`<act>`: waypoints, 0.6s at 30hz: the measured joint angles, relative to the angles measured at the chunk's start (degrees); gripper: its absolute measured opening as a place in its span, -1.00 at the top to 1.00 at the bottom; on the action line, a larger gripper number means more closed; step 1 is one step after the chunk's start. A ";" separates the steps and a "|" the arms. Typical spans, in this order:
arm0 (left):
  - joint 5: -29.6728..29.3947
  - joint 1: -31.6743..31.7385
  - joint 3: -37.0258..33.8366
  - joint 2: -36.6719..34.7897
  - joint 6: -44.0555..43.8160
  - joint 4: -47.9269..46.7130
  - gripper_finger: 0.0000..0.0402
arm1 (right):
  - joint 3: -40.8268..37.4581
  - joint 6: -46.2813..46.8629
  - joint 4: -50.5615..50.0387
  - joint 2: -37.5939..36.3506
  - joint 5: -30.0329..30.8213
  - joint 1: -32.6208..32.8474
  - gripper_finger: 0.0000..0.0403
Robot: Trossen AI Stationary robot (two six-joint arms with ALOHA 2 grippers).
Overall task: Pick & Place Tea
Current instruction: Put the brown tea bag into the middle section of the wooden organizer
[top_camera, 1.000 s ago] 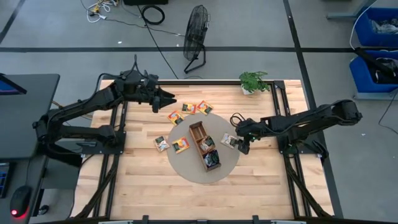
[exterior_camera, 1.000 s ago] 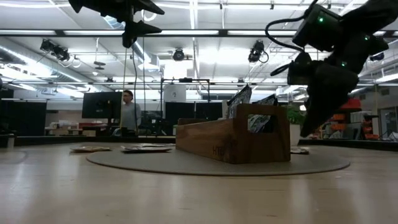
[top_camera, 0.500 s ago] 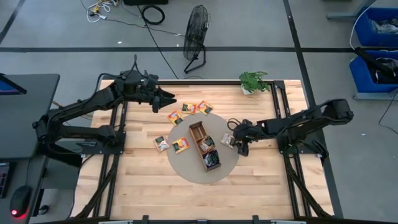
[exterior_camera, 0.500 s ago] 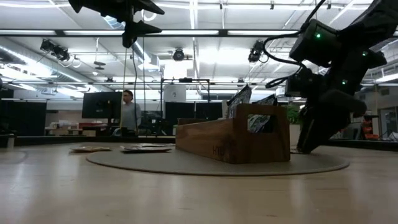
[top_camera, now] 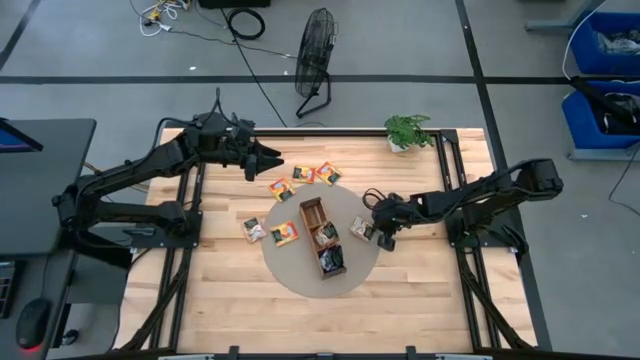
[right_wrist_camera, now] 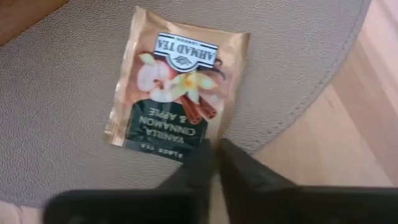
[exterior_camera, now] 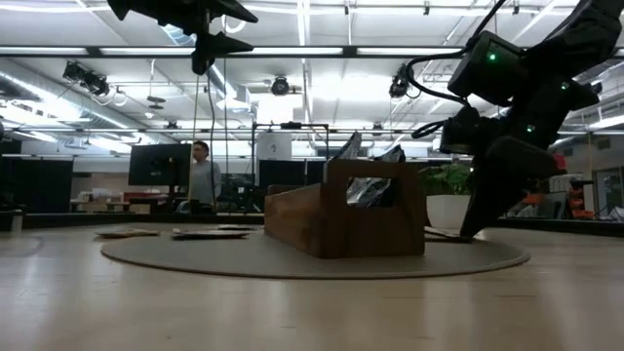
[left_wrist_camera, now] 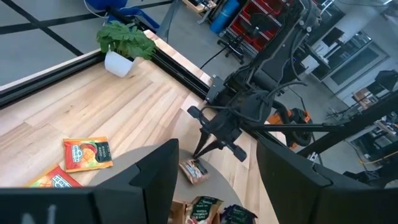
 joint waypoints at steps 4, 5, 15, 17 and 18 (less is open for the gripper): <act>0.00 0.00 0.00 0.00 0.20 0.00 -0.10 | 0.00 3.42 -0.62 0.00 0.26 0.00 0.97; 0.00 0.00 0.00 0.00 0.21 0.00 -0.10 | -0.01 3.93 -0.87 -0.28 0.23 -0.07 0.98; 0.02 0.00 0.02 0.00 0.42 0.01 -0.10 | 6.37 0.52 -10.42 -6.82 1.25 -0.07 0.99; 0.02 0.00 0.02 0.00 0.42 0.00 -0.10 | 7.20 -0.29 -12.98 -7.41 1.74 -0.07 0.99; 0.02 0.00 0.02 0.00 0.44 0.02 -0.10 | 7.76 -0.44 -13.70 -7.79 1.78 -0.07 1.00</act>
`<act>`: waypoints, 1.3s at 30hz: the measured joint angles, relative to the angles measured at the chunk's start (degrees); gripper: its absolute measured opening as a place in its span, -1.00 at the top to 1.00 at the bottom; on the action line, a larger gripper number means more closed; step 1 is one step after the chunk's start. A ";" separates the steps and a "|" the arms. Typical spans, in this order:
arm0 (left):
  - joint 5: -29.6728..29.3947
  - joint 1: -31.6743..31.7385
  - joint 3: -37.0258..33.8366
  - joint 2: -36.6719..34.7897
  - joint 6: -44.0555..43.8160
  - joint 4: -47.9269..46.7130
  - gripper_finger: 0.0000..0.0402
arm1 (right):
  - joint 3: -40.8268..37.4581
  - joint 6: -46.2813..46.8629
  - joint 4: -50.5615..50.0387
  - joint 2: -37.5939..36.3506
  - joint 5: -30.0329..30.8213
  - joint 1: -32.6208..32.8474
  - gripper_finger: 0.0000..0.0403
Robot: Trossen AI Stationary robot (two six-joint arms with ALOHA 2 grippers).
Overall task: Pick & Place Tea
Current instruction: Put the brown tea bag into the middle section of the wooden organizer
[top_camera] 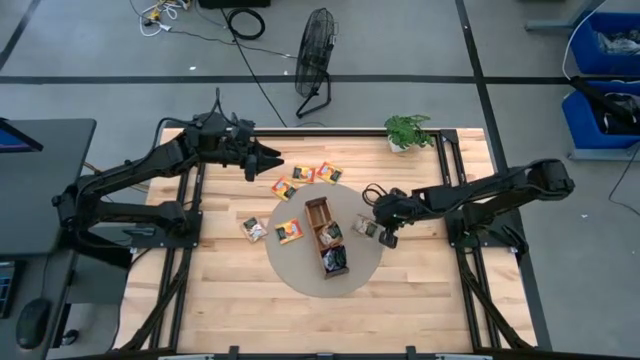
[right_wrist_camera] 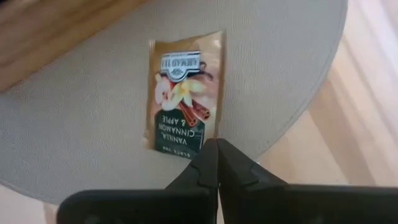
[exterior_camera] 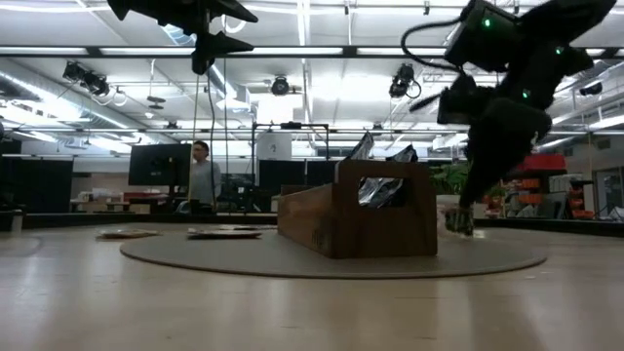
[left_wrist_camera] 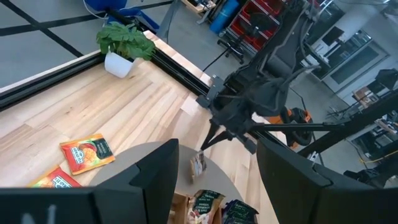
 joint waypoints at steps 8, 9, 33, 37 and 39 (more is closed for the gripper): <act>-0.14 -0.09 0.09 0.88 -1.50 0.37 -0.10 | 5.74 -2.87 -4.78 -1.37 0.56 0.26 1.00; -0.22 -0.26 0.11 1.60 -1.55 0.28 -0.10 | 6.30 -3.54 -5.43 -1.37 0.58 0.26 1.00; 9.05 0.92 0.02 11.85 -4.13 12.58 -0.10 | 5.43 -2.48 -0.12 2.18 -2.24 10.36 0.24; 9.14 1.36 0.02 11.10 -4.10 12.54 -0.10 | 4.15 -3.40 1.90 4.85 1.62 12.10 -0.08; 9.20 1.36 0.02 10.99 -4.08 12.59 -0.10 | 3.44 -3.37 2.60 6.34 2.64 12.09 -0.20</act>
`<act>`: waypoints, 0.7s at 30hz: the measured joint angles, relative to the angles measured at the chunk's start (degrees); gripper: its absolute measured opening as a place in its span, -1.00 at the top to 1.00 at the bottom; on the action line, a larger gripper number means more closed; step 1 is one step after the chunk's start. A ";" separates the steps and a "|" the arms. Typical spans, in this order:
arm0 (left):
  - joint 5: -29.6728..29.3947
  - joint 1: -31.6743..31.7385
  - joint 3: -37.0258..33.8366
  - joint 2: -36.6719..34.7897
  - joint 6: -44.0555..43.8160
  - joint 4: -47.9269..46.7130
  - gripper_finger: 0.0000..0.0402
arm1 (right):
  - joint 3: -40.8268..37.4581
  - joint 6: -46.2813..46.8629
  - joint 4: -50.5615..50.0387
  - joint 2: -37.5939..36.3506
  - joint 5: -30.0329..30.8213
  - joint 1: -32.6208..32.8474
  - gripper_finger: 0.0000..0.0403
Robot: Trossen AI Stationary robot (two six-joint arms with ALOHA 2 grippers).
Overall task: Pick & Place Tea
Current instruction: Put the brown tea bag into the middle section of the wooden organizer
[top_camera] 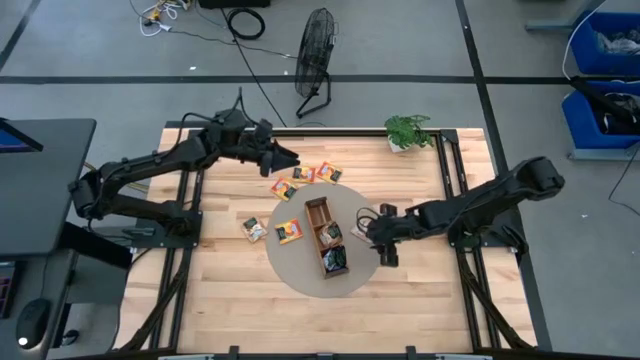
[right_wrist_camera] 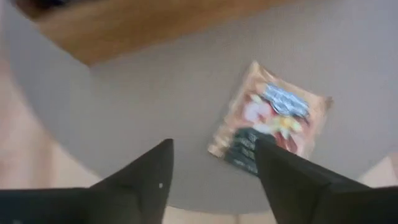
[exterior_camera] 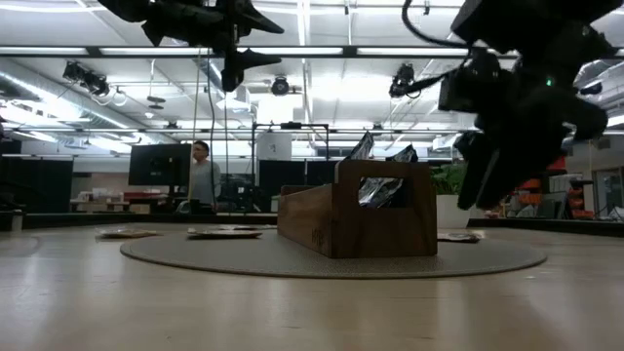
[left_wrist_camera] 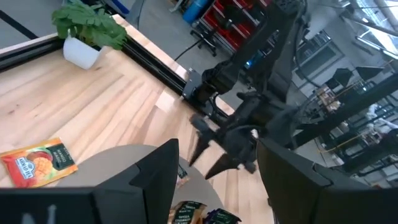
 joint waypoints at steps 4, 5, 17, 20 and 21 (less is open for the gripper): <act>0.09 0.00 0.00 0.00 -0.06 -0.09 -0.10 | -0.51 -1.32 3.18 2.81 0.48 -0.13 -0.30; 0.09 0.00 0.00 0.00 -0.12 -0.10 -0.10 | -0.56 -1.41 3.23 3.55 0.47 -0.32 -0.30; 0.15 0.00 0.00 0.00 -0.39 -0.15 -0.10 | -0.42 1.59 5.94 8.73 -1.76 -2.30 -0.09; 0.13 0.00 0.00 0.00 -0.39 -0.15 -0.10 | -0.40 1.95 5.77 8.75 -2.47 -2.76 0.04; 0.13 0.00 0.00 0.00 -0.39 -0.15 -0.10 | -0.40 2.18 5.73 8.75 -2.79 -2.95 0.11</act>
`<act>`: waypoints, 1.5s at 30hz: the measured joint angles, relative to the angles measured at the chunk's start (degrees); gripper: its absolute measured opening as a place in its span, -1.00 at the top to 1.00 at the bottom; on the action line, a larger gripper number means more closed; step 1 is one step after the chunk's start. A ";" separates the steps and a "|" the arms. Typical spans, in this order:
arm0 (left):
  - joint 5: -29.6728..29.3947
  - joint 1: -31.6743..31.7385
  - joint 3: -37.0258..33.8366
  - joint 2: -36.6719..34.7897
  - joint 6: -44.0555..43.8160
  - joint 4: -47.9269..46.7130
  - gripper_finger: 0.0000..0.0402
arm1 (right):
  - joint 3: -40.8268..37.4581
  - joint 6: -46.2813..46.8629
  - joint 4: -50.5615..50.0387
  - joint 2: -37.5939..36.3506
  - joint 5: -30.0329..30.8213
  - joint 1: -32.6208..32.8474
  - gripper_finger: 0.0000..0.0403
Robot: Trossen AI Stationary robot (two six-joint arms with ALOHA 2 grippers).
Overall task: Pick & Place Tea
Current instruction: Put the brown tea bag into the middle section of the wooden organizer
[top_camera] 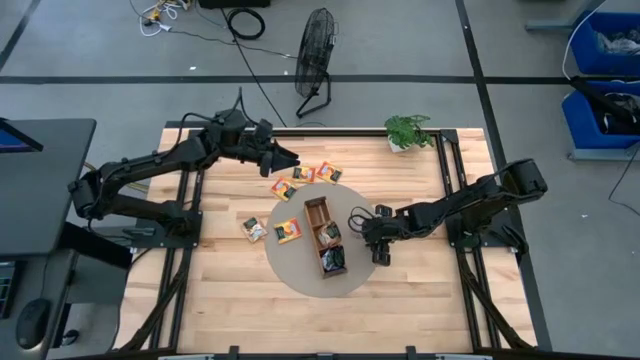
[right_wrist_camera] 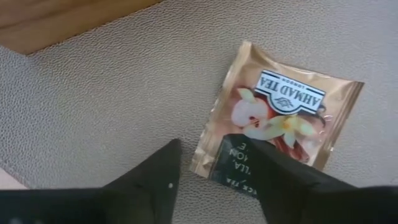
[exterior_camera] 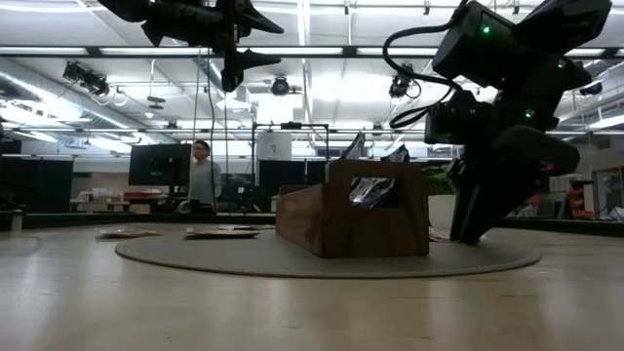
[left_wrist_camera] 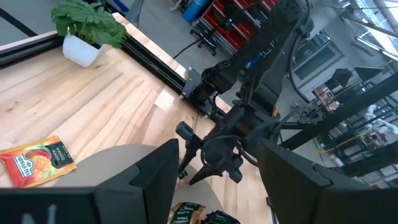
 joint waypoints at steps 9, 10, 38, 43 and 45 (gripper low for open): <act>0.00 0.00 0.00 0.00 -0.02 0.04 -0.10 | 0.02 1.21 -2.76 0.07 -0.96 -0.78 0.95; 0.00 0.00 -0.01 0.00 -0.02 0.04 -0.10 | 0.04 1.78 -3.65 0.07 -0.41 -0.80 0.95; 0.00 -0.11 -0.04 0.00 -0.04 0.09 -0.10 | 2.91 -4.56 -2.94 -3.88 5.21 -5.37 0.00; 0.00 -0.11 -0.04 0.00 -0.07 0.09 -0.10 | 2.97 -5.14 -1.95 -1.79 1.76 -8.42 -0.14; 0.00 -0.11 -0.04 0.00 -0.09 0.07 -0.10 | 2.97 -5.32 -1.96 -0.99 1.78 -9.26 -0.17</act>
